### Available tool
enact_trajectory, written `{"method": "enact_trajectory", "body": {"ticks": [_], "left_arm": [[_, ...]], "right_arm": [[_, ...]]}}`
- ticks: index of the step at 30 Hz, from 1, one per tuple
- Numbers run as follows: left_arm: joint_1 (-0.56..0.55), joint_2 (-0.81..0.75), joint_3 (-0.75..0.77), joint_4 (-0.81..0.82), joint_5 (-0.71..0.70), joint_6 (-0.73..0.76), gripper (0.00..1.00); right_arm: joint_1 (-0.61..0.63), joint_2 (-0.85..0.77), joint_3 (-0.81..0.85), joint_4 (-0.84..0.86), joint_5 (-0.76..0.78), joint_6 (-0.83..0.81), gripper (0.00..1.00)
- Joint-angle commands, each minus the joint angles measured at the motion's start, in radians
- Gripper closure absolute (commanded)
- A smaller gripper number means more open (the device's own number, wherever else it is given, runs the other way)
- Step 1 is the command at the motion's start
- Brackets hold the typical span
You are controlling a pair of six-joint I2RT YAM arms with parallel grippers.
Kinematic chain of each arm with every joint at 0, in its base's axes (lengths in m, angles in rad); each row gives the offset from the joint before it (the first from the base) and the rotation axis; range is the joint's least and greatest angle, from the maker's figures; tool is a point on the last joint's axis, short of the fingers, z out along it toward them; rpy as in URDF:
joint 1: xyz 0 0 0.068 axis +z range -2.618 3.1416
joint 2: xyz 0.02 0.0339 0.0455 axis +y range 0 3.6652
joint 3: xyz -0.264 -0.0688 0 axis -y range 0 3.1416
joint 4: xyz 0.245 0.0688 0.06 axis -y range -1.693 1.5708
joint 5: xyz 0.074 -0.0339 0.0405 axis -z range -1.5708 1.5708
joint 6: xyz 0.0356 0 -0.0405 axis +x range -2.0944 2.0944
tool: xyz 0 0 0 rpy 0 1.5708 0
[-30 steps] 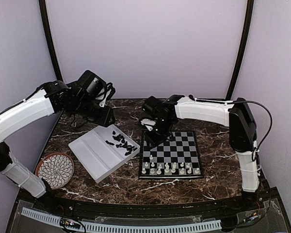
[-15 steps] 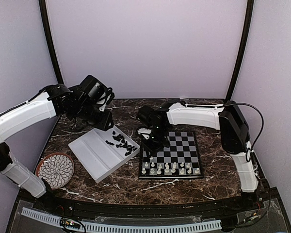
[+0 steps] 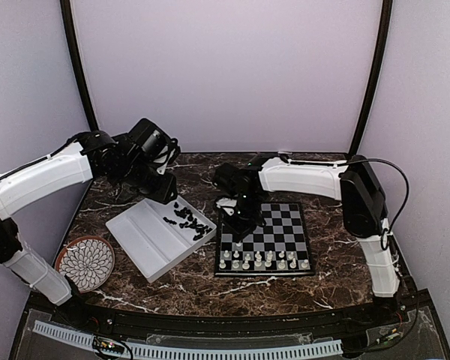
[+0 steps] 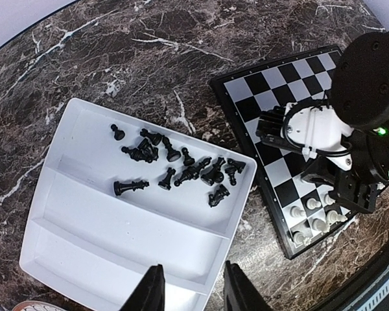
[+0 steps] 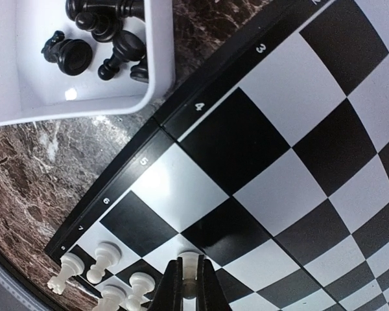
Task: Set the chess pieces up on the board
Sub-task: Pick up the pawn from the chessboard, then place the pawn at h2.
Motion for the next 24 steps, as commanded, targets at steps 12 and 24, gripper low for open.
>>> {"method": "enact_trajectory", "body": {"ticks": [12, 24], "left_arm": [[-0.001, 0.157, 0.143, 0.048, 0.079, 0.046, 0.67], [-0.002, 0.218, 0.208, 0.045, 0.118, 0.029, 0.67]], "right_arm": [[-0.096, -0.457, -0.403, 0.0, 0.132, 0.074, 1.0], [-0.154, -0.663, -0.677, 0.059, 0.134, 0.126, 1.0]]}}
